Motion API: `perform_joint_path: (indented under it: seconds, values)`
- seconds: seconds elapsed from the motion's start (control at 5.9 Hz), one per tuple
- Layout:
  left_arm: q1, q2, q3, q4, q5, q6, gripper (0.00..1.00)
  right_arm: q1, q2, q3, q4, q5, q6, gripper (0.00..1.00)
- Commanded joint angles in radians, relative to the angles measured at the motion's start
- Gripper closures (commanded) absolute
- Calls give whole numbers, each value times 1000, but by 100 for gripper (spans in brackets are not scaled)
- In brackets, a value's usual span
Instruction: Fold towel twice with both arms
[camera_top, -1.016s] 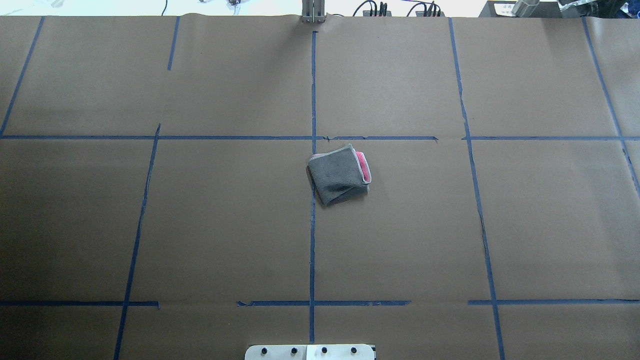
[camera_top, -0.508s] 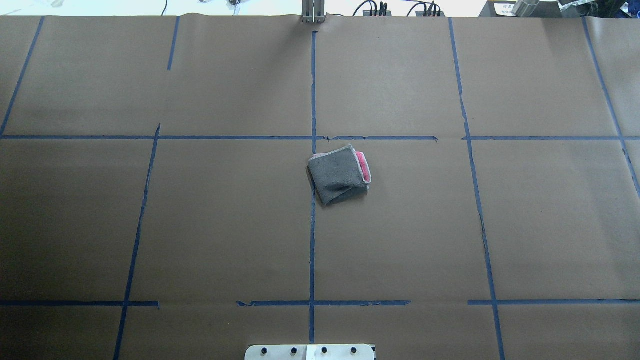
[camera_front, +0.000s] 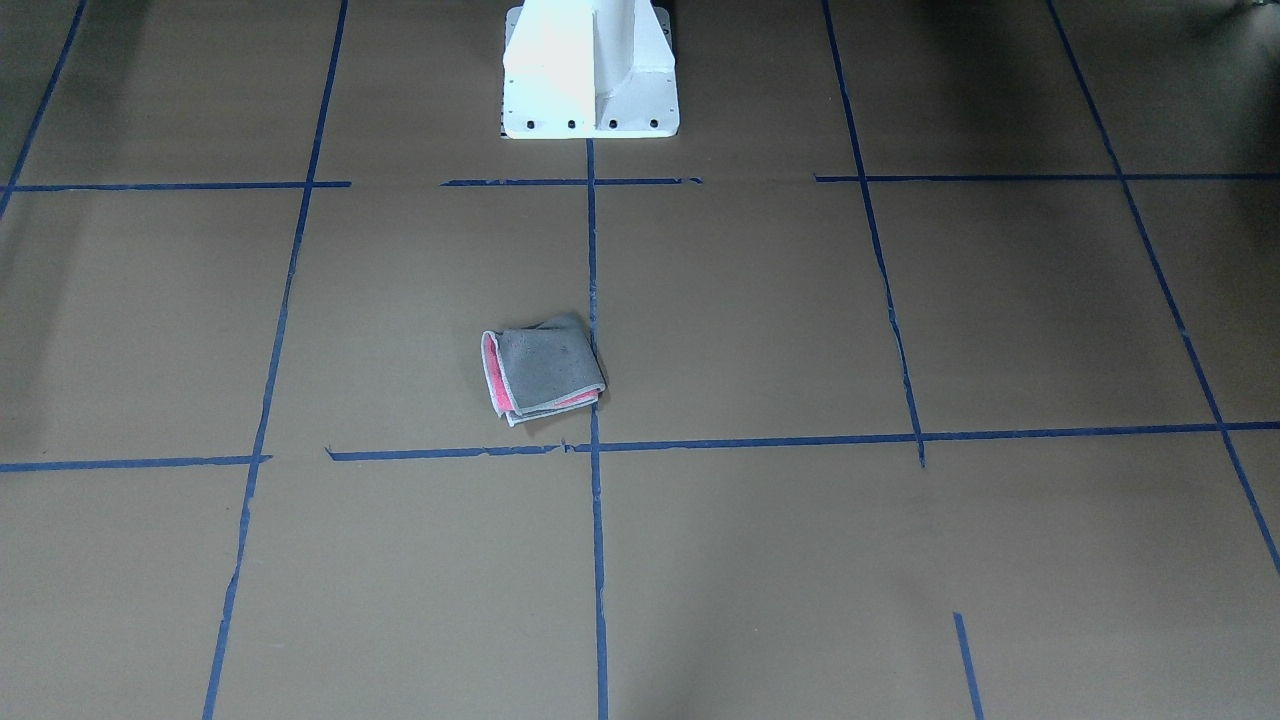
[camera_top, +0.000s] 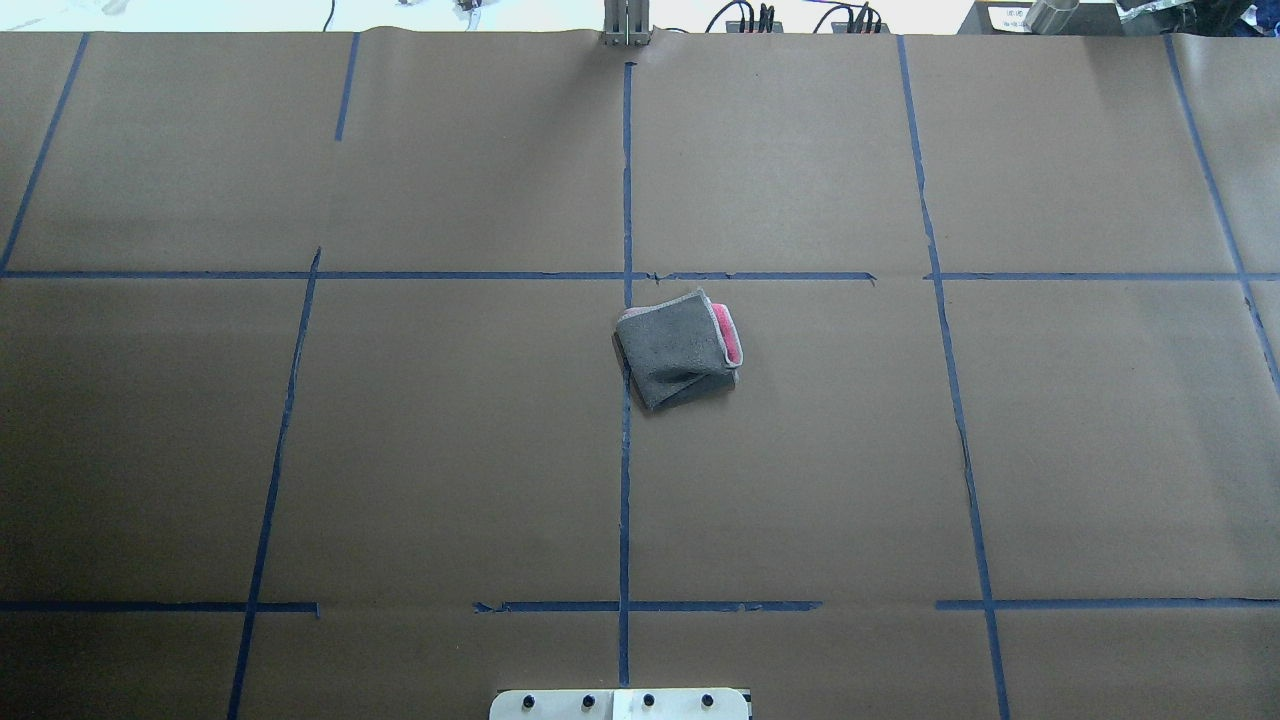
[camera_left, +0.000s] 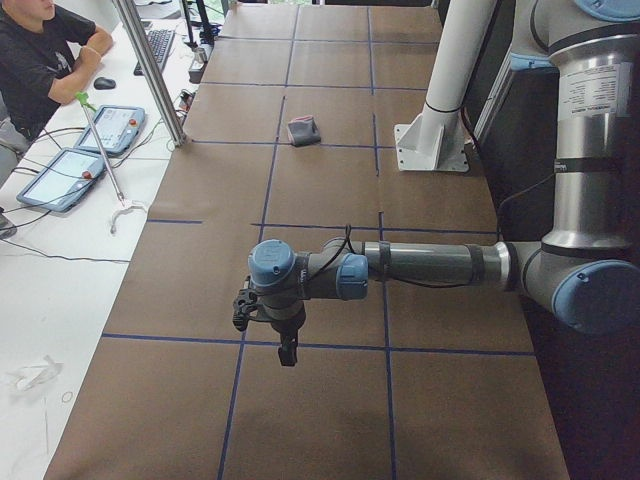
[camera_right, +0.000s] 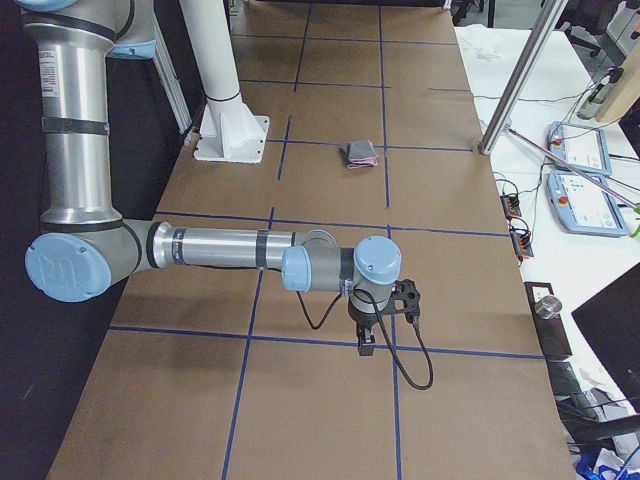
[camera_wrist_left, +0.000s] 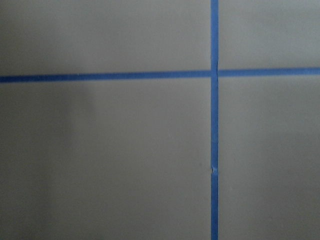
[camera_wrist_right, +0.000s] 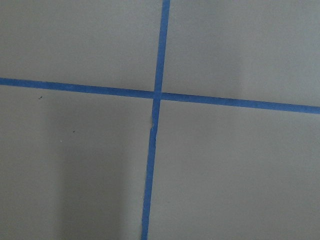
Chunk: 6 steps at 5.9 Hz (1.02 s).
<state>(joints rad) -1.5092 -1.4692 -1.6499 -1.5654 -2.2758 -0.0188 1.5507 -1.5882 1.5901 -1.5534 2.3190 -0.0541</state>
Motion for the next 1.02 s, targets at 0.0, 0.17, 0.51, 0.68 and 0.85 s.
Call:
perform_joint_path:
  seconds: [0.0, 0.17, 0.51, 0.68, 0.85]
  values:
    - [1, 23, 1, -22, -8, -1, 0, -6, 11, -9, -29, 2, 0, 0]
    - [1, 18, 7, -22, -8, -1, 0, -6, 20, -15, -28, 3, -1, 0]
    - [1, 17, 2, -22, -10, -1, 0, -6, 20, -7, -28, 2, -1, 0]
    - [3, 17, 1, -22, -10, -1, 0, -6, 22, -9, -27, 0, -3, 0]
    - [1, 18, -2, -22, -10, -1, 0, -6, 22, -10, -28, 3, -4, 0]
